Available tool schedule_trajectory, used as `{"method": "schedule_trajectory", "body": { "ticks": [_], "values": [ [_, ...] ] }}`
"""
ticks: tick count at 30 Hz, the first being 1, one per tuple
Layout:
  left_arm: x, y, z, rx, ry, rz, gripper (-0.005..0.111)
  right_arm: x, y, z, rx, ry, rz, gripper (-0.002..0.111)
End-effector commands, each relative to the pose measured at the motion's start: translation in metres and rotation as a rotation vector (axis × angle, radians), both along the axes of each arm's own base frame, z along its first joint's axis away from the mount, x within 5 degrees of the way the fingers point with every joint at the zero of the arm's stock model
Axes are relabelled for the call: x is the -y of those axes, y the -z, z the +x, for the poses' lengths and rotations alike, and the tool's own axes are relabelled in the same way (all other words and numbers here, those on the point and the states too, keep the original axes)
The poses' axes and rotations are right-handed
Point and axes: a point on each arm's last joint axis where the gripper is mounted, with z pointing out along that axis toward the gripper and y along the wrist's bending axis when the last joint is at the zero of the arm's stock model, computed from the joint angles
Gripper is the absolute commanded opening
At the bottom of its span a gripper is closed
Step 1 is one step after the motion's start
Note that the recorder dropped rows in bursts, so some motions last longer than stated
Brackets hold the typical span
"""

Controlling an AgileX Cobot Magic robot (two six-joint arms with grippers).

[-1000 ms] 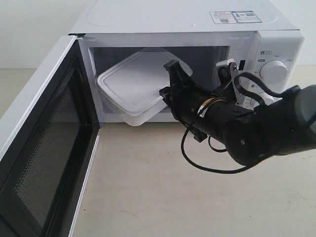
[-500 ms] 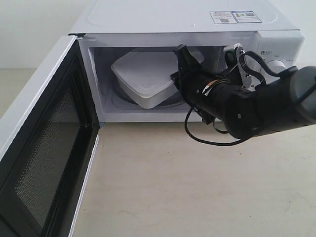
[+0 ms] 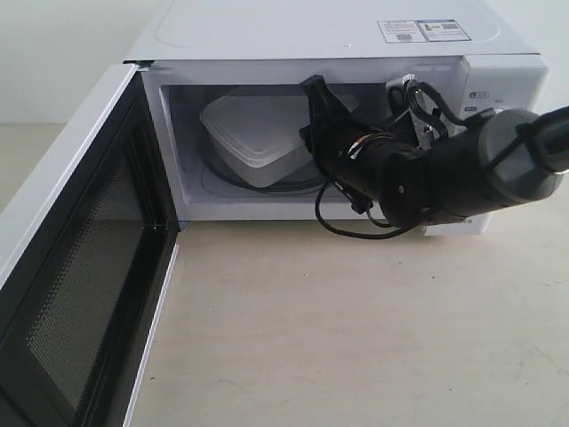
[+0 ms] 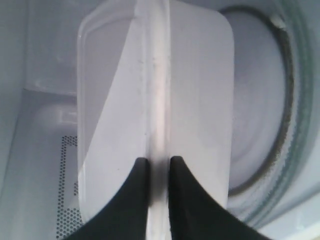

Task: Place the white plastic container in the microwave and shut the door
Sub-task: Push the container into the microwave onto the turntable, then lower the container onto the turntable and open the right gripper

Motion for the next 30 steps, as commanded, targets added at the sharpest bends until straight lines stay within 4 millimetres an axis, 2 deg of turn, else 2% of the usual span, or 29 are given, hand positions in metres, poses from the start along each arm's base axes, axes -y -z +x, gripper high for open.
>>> {"method": "schedule_trajectory", "body": {
  "ticks": [1,13,23,30],
  "values": [
    [0.0,-0.001,0.0,0.01,-0.005,-0.016,0.004,0.001,-0.008,0.005,0.05,0.011,-0.003,0.0],
    [0.0,-0.001,0.0,0.01,-0.005,-0.016,0.004,0.002,-0.009,0.006,0.057,0.02,-0.046,0.0],
    [0.0,-0.001,0.0,0.01,-0.005,-0.016,0.004,0.002,0.008,0.009,0.026,0.03,-0.064,0.0],
    [0.0,-0.001,0.0,0.01,-0.005,-0.016,0.004,-0.002,-0.002,0.015,0.06,0.024,-0.077,0.0]
  ]
}}
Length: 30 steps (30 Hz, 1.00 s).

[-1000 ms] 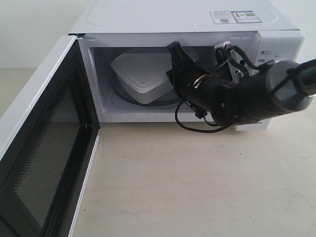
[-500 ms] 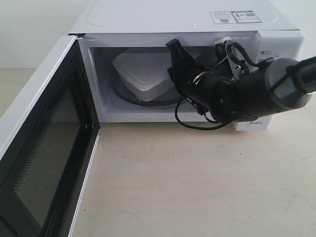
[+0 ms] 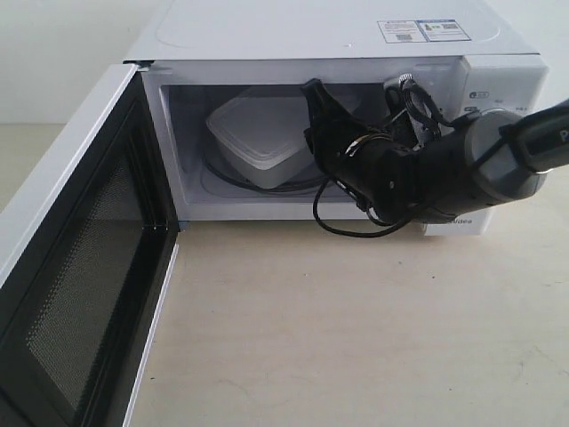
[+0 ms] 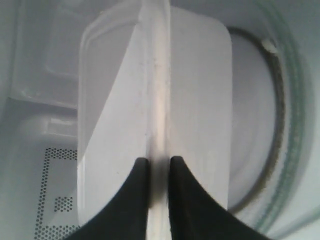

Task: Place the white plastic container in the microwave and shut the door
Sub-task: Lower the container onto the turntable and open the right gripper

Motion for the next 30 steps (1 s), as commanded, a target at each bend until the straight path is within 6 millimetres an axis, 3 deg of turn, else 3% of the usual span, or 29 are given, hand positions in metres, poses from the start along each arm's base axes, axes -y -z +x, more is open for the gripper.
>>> {"method": "schedule_trajectory", "body": {
  "ticks": [1,4,11,24,30],
  "values": [
    [0.0,-0.001,0.0,0.01,-0.005,-0.016,0.004,-0.003,-0.01,0.006,0.038,-0.008,-0.007,0.0],
    [0.0,-0.001,0.0,0.01,-0.005,-0.016,0.004,-0.004,-0.011,0.007,0.042,-0.009,-0.004,0.005],
    [0.0,-0.001,0.0,0.01,-0.005,-0.016,0.004,-0.004,-0.011,0.007,0.043,-0.01,-0.005,0.048],
    [0.0,-0.001,0.0,0.01,-0.005,-0.016,0.004,-0.021,-0.013,-0.003,0.062,-0.105,-0.023,0.048],
    [0.0,-0.001,0.0,0.01,-0.005,-0.016,0.004,-0.021,0.0,-0.017,0.059,-0.114,-0.027,0.043]
  ]
}}
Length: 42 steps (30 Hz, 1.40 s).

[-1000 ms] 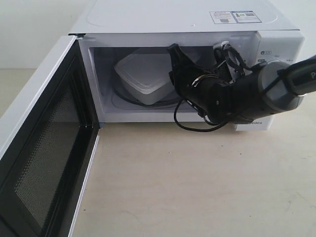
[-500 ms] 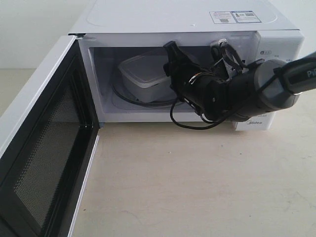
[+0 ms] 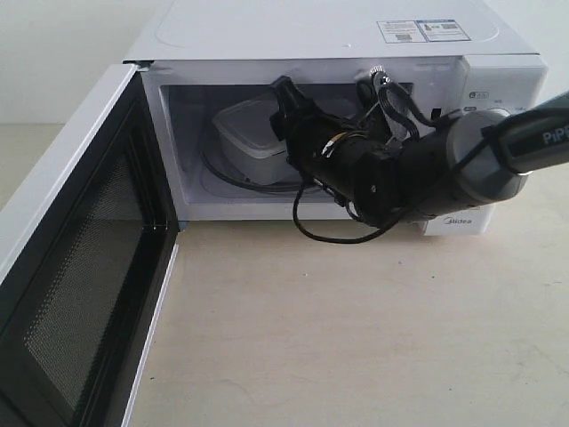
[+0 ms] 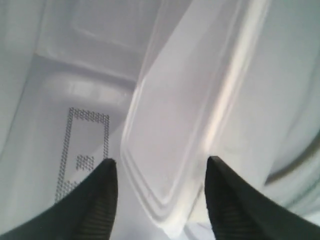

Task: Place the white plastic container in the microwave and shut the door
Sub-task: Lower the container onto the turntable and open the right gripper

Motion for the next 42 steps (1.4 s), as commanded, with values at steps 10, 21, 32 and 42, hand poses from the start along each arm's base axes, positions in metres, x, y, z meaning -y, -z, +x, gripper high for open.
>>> {"method": "schedule_trajectory", "body": {
  "ticks": [10,21,32,42],
  "values": [
    [0.0,-0.001,0.0,0.01,-0.005,-0.016,0.004,0.004,0.003,-0.032,0.123,-0.202,-0.162,0.03],
    [0.0,-0.001,0.0,0.01,-0.005,-0.016,0.004,-0.011,0.003,-0.046,0.262,-0.501,-0.358,0.0],
    [0.0,-0.001,0.0,0.01,-0.005,-0.016,0.004,-0.009,0.007,-0.049,0.489,-0.636,-0.719,0.0],
    [0.0,-0.001,0.0,0.01,-0.005,-0.016,0.004,-0.006,0.015,-0.04,0.545,-0.553,-0.801,0.0]
  ]
}}
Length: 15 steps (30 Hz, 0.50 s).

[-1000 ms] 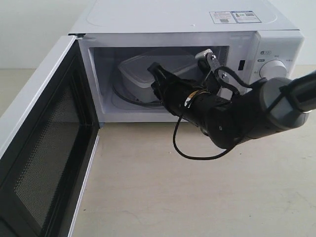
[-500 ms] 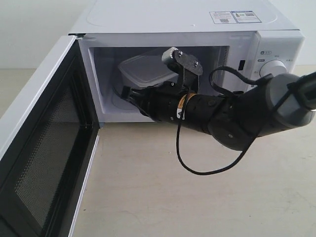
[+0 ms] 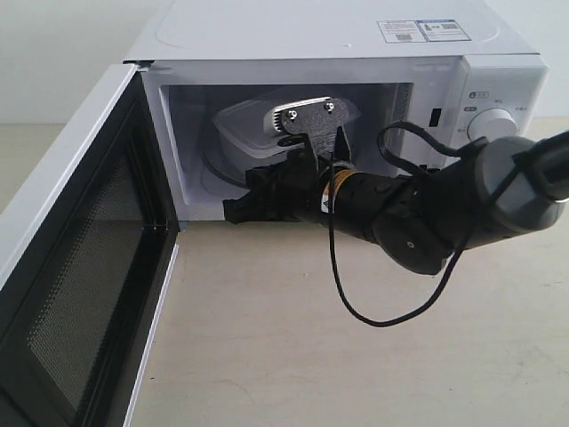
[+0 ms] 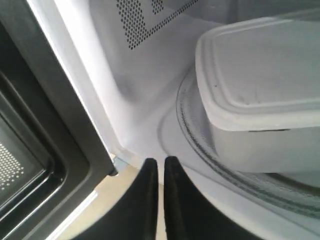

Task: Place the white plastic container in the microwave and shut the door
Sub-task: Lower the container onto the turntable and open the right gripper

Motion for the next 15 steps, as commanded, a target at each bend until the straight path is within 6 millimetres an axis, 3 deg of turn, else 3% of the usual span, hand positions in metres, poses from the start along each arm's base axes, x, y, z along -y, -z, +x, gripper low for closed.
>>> {"method": "schedule_trajectory", "body": {
  "ticks": [1,15],
  "values": [
    [0.0,-0.001,0.0,0.01,-0.005,-0.016,0.004,0.001,0.003,0.002,0.031,0.024,0.014,0.0],
    [0.0,-0.001,0.0,0.01,-0.005,-0.016,0.004,0.014,0.021,0.015,0.072,0.136,-0.042,0.0]
  ]
}}
